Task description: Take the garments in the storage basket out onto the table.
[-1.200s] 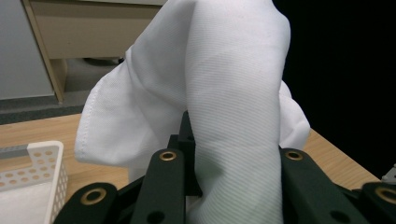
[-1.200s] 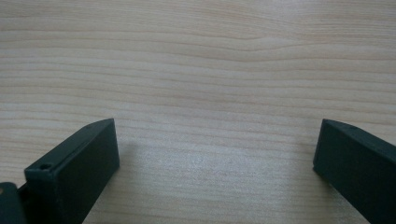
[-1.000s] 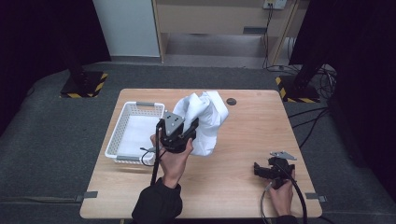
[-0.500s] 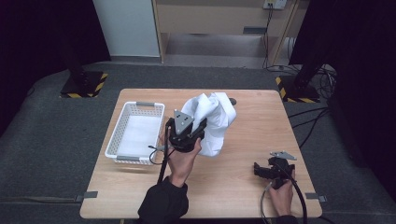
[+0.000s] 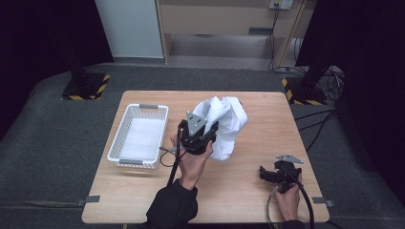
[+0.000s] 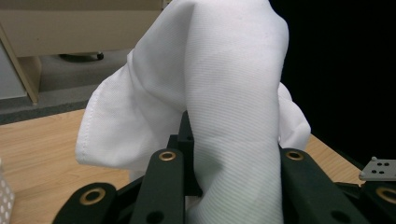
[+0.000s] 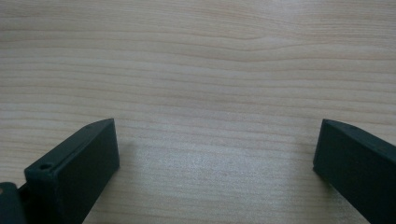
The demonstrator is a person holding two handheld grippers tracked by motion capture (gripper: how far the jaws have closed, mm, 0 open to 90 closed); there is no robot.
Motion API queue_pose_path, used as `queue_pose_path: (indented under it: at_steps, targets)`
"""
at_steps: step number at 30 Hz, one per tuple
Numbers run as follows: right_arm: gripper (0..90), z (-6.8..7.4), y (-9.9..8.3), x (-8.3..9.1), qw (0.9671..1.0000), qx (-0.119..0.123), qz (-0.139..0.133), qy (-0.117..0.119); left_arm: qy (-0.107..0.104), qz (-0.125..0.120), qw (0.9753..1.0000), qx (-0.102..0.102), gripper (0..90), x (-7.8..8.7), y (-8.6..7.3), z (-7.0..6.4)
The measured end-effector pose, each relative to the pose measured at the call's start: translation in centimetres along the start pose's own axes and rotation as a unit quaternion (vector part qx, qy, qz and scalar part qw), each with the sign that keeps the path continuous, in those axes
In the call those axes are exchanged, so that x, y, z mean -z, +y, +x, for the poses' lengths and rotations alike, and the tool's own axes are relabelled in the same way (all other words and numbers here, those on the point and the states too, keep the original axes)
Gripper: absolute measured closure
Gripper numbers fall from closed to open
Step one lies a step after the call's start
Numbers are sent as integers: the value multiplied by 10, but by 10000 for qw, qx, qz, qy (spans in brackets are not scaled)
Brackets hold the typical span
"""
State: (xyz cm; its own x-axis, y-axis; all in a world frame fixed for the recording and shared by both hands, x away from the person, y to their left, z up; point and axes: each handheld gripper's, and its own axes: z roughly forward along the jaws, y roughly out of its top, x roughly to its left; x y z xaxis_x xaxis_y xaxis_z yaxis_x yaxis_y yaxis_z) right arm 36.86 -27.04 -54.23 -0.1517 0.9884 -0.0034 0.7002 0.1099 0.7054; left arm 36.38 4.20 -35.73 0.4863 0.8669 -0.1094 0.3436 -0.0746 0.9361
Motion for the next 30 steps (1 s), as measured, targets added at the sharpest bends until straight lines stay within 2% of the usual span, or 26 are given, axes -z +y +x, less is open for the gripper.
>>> queue_pose_path:
  at_steps: [10, 30]
  targets:
    - [2, 0, 0, 0, 10000, -1, 0, 0, -16, 94, 9999, 50, 719, -14, -2, -2]
    - [2, 0, 0, 0, 10000, 2, 0, 0, -146, 257, 9995, -66, 716, -32, -7, -17]
